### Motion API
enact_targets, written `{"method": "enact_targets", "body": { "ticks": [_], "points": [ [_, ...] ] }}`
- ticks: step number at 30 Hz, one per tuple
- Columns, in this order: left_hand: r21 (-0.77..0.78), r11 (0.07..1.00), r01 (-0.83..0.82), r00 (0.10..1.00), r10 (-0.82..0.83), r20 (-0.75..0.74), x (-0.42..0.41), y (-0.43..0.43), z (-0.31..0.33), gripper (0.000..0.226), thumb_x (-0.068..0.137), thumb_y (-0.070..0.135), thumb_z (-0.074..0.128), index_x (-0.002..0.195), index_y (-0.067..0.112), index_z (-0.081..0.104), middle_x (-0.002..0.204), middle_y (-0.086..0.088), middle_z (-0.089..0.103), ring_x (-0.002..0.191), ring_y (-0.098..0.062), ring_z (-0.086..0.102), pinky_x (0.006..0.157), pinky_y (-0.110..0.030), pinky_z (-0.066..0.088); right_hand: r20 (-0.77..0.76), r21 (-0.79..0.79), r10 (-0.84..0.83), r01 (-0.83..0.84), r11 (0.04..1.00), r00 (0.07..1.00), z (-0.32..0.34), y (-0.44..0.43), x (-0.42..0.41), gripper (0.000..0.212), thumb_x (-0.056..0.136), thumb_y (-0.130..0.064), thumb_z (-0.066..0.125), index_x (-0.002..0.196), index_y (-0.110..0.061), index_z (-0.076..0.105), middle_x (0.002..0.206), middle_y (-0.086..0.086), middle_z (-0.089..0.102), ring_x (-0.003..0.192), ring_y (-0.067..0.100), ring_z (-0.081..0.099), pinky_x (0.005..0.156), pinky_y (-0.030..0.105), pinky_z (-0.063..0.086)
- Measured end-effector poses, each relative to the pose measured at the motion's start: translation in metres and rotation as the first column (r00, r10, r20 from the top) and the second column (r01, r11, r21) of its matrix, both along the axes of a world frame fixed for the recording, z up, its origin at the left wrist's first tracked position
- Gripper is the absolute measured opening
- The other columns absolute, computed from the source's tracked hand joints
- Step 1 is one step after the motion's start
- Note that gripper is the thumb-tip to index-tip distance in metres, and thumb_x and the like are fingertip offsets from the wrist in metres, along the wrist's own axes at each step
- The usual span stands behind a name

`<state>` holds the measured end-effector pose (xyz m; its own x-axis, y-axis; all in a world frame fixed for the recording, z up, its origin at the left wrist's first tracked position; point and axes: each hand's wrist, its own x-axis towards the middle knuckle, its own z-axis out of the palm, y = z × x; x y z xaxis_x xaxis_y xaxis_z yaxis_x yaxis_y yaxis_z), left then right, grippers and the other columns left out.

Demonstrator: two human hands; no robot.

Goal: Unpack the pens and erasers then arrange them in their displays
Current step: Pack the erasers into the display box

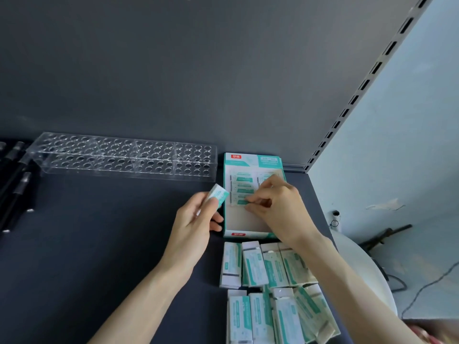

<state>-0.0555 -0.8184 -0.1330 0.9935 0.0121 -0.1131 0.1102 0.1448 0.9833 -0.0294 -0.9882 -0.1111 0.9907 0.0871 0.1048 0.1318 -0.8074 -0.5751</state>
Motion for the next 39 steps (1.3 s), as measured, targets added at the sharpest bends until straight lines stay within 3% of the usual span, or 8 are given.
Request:
{"method": "enact_targets", "body": {
  "ticks": [5,10,16,22,27,30,35,39],
  "points": [
    [-0.026,0.999,0.035,0.997,-0.033,0.067,-0.002,0.005,0.008,0.02,0.097,0.016,0.05,0.1,0.021,0.068,0.07,0.01,0.065,0.066,-0.002,0.056,0.061,-0.015,0.048,-0.025,0.144,-0.01,0.013,0.99,1.0,0.01,-0.002,0.0,0.023,0.079,-0.023,0.074,0.101,-0.018,0.071,0.098,-0.006,0.053,0.072,0.002,0.052,0.07,0.008,0.04],
    [-0.049,0.999,0.018,0.992,-0.011,0.128,-0.003,0.003,0.015,0.021,0.08,0.028,0.065,0.093,0.013,0.062,0.076,0.001,0.071,0.06,-0.005,0.055,0.054,-0.017,0.045,-0.055,0.562,0.187,-0.124,0.818,0.981,0.031,-0.002,-0.015,0.027,0.077,-0.006,0.073,0.102,-0.013,0.066,0.101,0.002,0.069,0.083,0.021,0.064,0.085,0.029,0.053],
    [-0.056,0.995,0.078,0.984,-0.068,0.166,-0.005,0.004,0.014,0.019,0.081,0.026,0.064,0.094,0.015,0.07,0.082,-0.003,0.071,0.067,-0.008,0.061,0.064,-0.017,0.05,-0.037,0.656,0.195,-0.124,0.744,0.98,0.031,-0.005,-0.025,0.028,0.075,0.006,0.07,0.095,-0.013,0.066,0.092,0.006,0.071,0.078,0.018,0.066,0.081,0.025,0.052],
    [0.006,0.996,0.088,0.973,-0.088,0.212,-0.004,0.001,0.016,0.024,0.075,0.024,0.068,0.098,0.017,0.07,0.086,-0.003,0.073,0.071,-0.01,0.067,0.065,-0.017,0.051,0.132,0.494,0.219,-0.255,0.831,0.967,0.03,-0.013,-0.031,0.031,0.075,0.002,0.073,0.098,-0.02,0.07,0.102,-0.004,0.066,0.077,0.011,0.062,0.078,0.023,0.052],
    [0.351,0.932,0.088,0.967,-0.165,0.194,-0.004,0.01,0.011,0.046,0.067,0.045,0.069,0.111,0.036,0.061,0.111,0.02,0.063,0.105,0.007,0.056,0.087,-0.01,0.042,0.155,0.297,-0.037,-0.011,0.955,0.987,0.027,-0.038,-0.028,0.019,0.075,-0.007,0.076,0.089,-0.02,0.074,0.092,-0.014,0.067,0.077,0.002,0.058,0.076,0.015,0.046],
    [0.41,0.898,0.159,0.956,-0.243,0.163,-0.005,0.01,0.006,0.062,0.067,0.046,0.071,0.125,0.034,0.054,0.127,0.028,0.051,0.119,0.015,0.044,0.095,-0.001,0.031,0.166,0.108,-0.066,0.049,0.993,0.984,0.023,-0.048,-0.027,0.017,0.076,-0.01,0.077,0.091,-0.016,0.075,0.093,-0.013,0.067,0.083,0.003,0.055,0.074,0.005,0.039],
    [0.478,0.867,0.142,0.951,-0.253,0.176,-0.007,0.009,0.001,0.063,0.078,0.027,0.075,0.135,0.027,0.049,0.137,0.028,0.043,0.127,0.015,0.036,0.103,-0.004,0.027,0.138,-0.037,-0.047,0.053,0.998,0.989,0.015,-0.046,-0.024,0.018,0.078,-0.012,0.075,0.096,-0.015,0.074,0.099,-0.011,0.066,0.098,0.016,0.05,0.083,0.03,0.044],
    [0.486,0.865,0.126,0.95,-0.246,0.191,-0.006,0.008,-0.001,0.063,0.077,0.028,0.074,0.135,0.027,0.049,0.136,0.03,0.043,0.125,0.019,0.035,0.098,0.002,0.024,0.125,-0.165,-0.011,0.031,0.986,0.992,0.013,-0.045,-0.017,0.019,0.08,-0.011,0.072,0.098,-0.013,0.073,0.105,-0.004,0.067,0.102,0.02,0.047,0.084,0.033,0.043]
  ]
}}
